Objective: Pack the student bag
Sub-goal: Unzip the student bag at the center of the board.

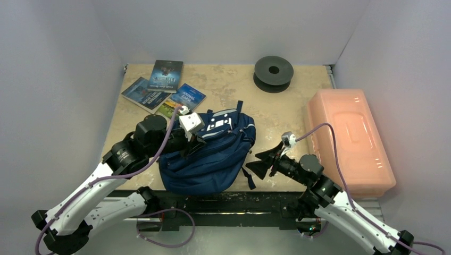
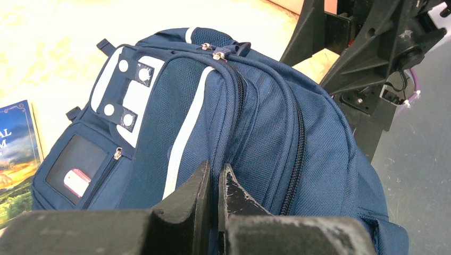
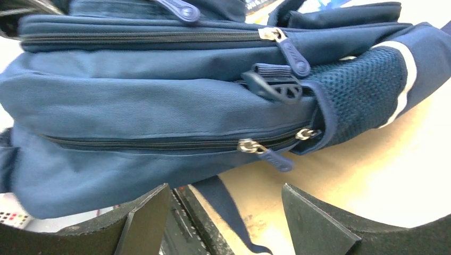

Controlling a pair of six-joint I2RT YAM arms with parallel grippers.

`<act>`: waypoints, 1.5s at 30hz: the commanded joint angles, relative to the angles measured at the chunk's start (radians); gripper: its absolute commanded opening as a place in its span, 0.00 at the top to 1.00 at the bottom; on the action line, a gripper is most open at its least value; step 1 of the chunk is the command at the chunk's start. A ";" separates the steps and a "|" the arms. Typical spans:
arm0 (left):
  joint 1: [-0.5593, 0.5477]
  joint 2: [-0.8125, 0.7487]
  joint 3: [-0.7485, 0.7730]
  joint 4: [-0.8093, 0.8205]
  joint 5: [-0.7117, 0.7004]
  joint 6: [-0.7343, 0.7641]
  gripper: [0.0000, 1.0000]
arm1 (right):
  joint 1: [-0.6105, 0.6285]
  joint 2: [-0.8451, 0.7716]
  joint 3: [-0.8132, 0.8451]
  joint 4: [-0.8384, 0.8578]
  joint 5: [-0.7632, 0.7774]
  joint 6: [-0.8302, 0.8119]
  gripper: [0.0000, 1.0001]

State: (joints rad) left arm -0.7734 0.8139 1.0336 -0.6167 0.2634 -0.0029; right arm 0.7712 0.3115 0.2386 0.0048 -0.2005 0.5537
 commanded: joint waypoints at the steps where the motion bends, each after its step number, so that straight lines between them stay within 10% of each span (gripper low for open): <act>1: 0.008 -0.067 0.072 0.158 0.045 0.053 1.00 | 0.000 0.099 0.050 0.042 0.060 -0.086 0.22; 11: 0.012 -0.104 0.042 0.161 0.066 0.069 1.00 | 0.000 0.433 0.156 0.123 -0.056 -0.347 0.17; 19: 0.016 -0.116 0.034 0.150 0.064 0.076 1.00 | 0.000 0.365 0.122 0.173 -0.109 -0.425 0.36; 28: 0.019 -0.108 0.023 0.155 0.066 0.073 1.00 | 0.000 0.363 0.132 0.166 -0.157 -0.405 1.00; 35: 0.019 -0.043 -0.013 0.203 -0.027 0.046 1.00 | 0.002 0.405 0.255 -0.109 -0.183 -0.203 1.00; 45: -0.002 0.496 0.036 0.576 -0.044 -0.030 1.00 | 0.158 0.370 0.407 -0.504 0.083 0.006 1.00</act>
State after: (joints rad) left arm -0.7841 1.1481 0.9768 -0.3157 0.3321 -0.0479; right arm 0.8680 0.6750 0.5190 -0.3180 -0.2066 0.4458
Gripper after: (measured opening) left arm 0.039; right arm 0.072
